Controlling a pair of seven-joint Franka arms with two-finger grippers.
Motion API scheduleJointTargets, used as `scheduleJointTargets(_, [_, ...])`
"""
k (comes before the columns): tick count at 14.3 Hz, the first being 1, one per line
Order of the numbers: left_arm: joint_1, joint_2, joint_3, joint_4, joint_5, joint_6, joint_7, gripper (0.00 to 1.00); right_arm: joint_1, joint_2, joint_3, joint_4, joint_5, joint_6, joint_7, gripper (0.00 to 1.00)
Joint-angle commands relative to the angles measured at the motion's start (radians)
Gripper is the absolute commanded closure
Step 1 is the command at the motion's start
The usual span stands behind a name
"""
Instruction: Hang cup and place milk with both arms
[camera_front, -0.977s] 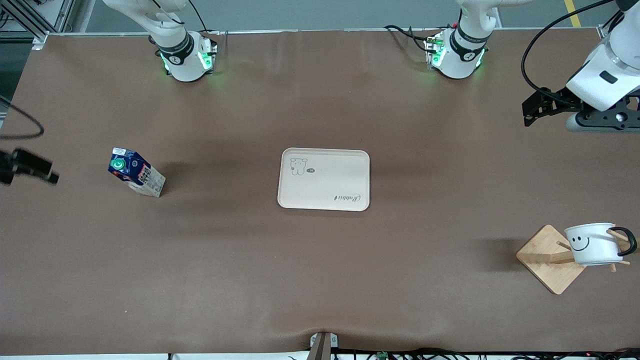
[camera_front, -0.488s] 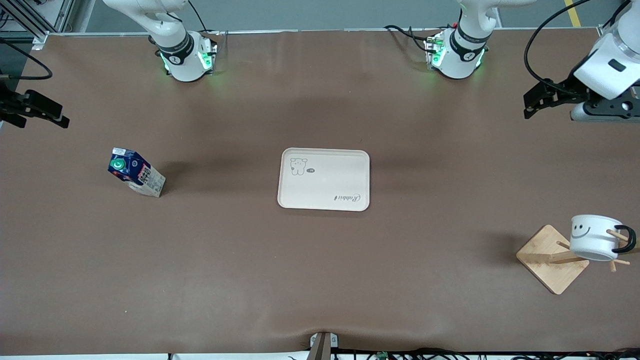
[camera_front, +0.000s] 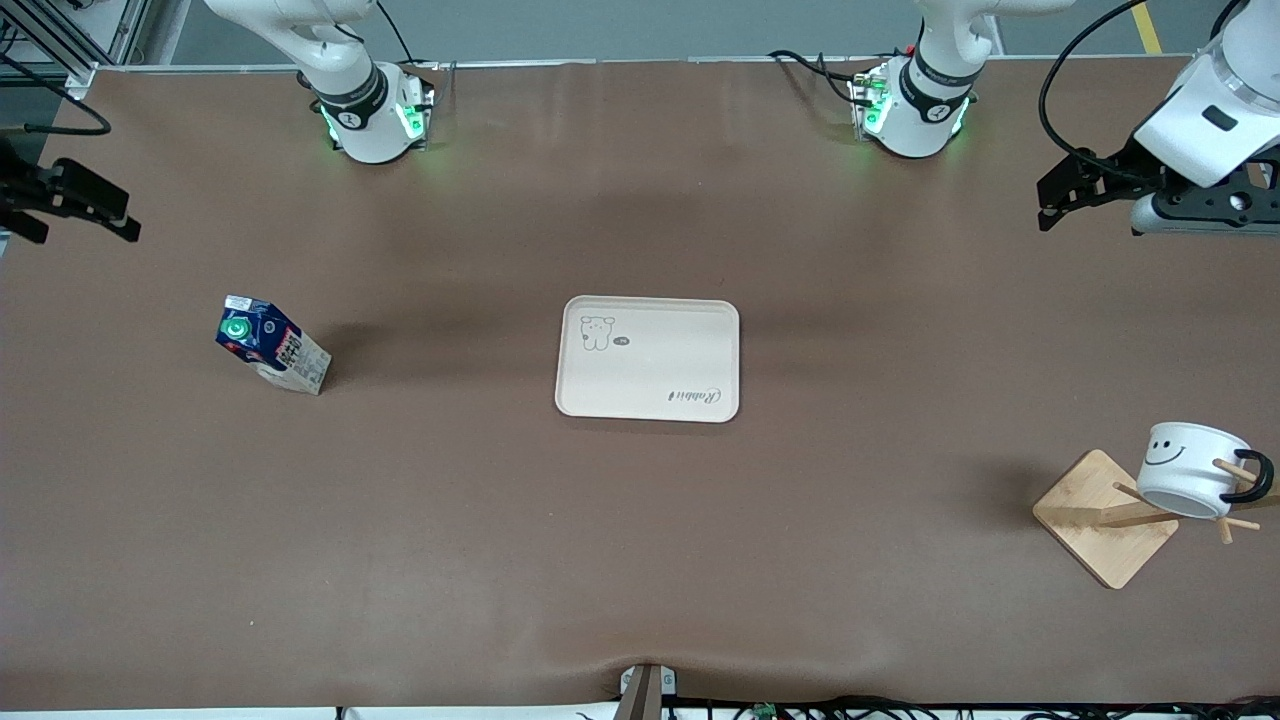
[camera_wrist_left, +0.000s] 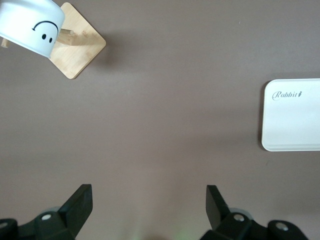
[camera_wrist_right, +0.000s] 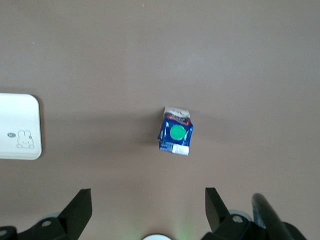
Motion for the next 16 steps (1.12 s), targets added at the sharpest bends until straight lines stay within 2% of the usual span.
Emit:
scheduleJointTargets(1, [-0.013, -0.018, 0.016, 0.002, -0.011, 0.0, -0.002, 0.0, 0.0, 0.009, 0.002, 0.032, -0.024, -0.016, 0.0, 0.0])
scheduleJointTargets(4, [-0.009, -0.019, 0.018, 0.01, -0.012, -0.019, 0.013, 0.0, 0.003, 0.022, 0.003, 0.054, -0.047, -0.017, 0.002, 0.0])
scheduleJointTargets(7, [-0.009, -0.016, 0.019, 0.034, -0.012, -0.033, 0.015, 0.0, -0.011, 0.024, -0.001, 0.054, -0.018, -0.016, 0.012, 0.0])
scheduleJointTargets(16, [-0.009, 0.004, 0.019, 0.079, -0.011, -0.059, 0.005, 0.0, -0.016, 0.029, -0.001, 0.054, -0.022, -0.016, 0.012, 0.0])
